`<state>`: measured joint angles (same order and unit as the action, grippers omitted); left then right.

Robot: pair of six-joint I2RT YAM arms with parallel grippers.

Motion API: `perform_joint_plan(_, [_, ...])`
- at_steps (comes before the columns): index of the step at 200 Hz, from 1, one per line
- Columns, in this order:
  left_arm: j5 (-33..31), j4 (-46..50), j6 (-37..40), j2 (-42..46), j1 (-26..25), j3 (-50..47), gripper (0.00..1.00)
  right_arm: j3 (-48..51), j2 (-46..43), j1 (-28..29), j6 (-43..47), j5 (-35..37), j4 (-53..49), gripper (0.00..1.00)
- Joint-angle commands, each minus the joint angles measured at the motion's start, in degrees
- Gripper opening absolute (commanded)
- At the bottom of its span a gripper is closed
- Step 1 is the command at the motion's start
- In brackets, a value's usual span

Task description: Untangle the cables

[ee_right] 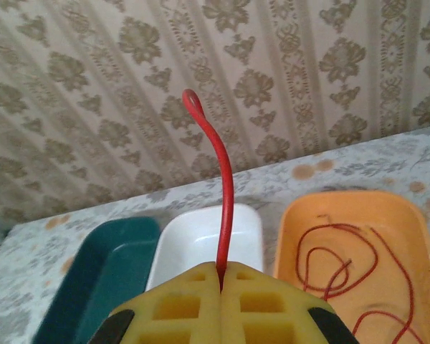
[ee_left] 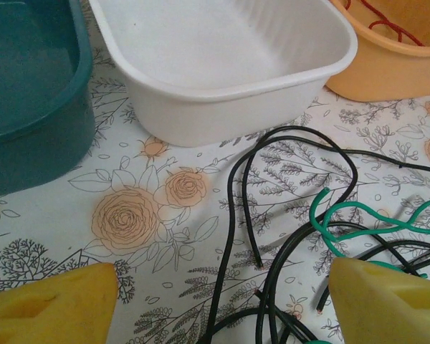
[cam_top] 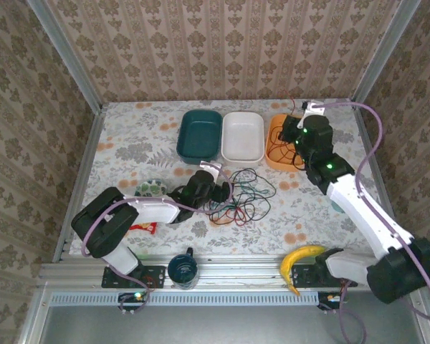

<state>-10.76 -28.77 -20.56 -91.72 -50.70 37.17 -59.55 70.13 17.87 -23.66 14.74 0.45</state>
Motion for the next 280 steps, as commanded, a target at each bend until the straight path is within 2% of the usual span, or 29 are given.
perform_joint_plan(1, [-1.16, 0.68, -0.83, 1.81, -0.09, -0.39, 0.79, -1.38, 5.9, -0.21, 2.7, 5.73, 7.5, 0.0])
perform_joint_plan(52, [-1.19, 2.9, 0.32, 2.24, -0.25, 1.06, 0.81, -4.05, 20.69, -3.17, -0.34, 7.39, 9.28, 0.0])
perform_joint_plan(99, [-1.78, 3.88, 0.34, 2.85, -0.02, 0.96, 0.82, -10.06, 30.56, -7.99, -7.14, -1.94, 0.74, 0.02])
perform_joint_plan(108, [-1.85, 3.82, 0.19, 2.87, 0.06, 0.81, 0.82, -10.77, 31.8, -9.22, -9.57, -4.45, -0.44, 0.1])
perform_joint_plan(117, [-2.22, 4.02, -0.04, 2.99, 0.06, 0.72, 0.82, -10.82, 32.02, -10.14, -11.6, -6.26, -0.93, 0.3])
perform_joint_plan(124, [-2.66, 4.23, -0.28, 3.2, 0.07, 0.64, 0.82, -10.25, 31.34, -10.31, -12.04, -6.56, -0.67, 0.39])
perform_joint_plan(139, [-4.03, 4.5, -0.94, 3.75, 0.18, 0.24, 0.82, -8.1, 28.62, -9.97, -11.86, -6.06, 0.26, 0.46])
perform_joint_plan(165, [-6.14, 5.48, -2.0, 4.78, 0.58, -0.17, 0.83, -3.49, 21.58, -8.73, -10.41, -5.53, -0.21, 0.48])
perform_joint_plan(182, [-5.9, 6.28, -2.11, 5.63, 0.82, -0.58, 0.83, -0.07, 15.83, -6.19, -7.18, -7.5, -2.5, 0.48])
perform_joint_plan(200, [-3.46, 8.38, -2.91, 6.98, 1.75, -1.09, 0.85, 4.42, 9.98, -1.66, -2.23, -13.51, -5.48, 0.48])
perform_joint_plan(224, [0.68, 12.36, -4.66, 8.57, 3.81, -1.93, 0.87, 11.2, 2.55, 7.95, 5.77, -24.33, -10.11, 0.47])
perform_joint_plan(247, [1.53, 14.74, -4.91, 9.83, 4.73, -3.09, 0.88, 15.2, -0.01, 18.03, 10.51, -32.17, -15.38, 0.47])
perform_joint_plan(264, [1.45, 15.96, -4.62, 10.34, 4.93, -3.5, 0.88, 16.0, 0.36, 25.03, 15.4, -31.58, -19.59, 0.47])
perform_joint_plan(280, [1.04, 16.88, -4.75, 10.63, 4.99, -3.26, 0.88, 14.76, 3.33, 28.65, 18.96, -30.23, -23.96, 0.46])
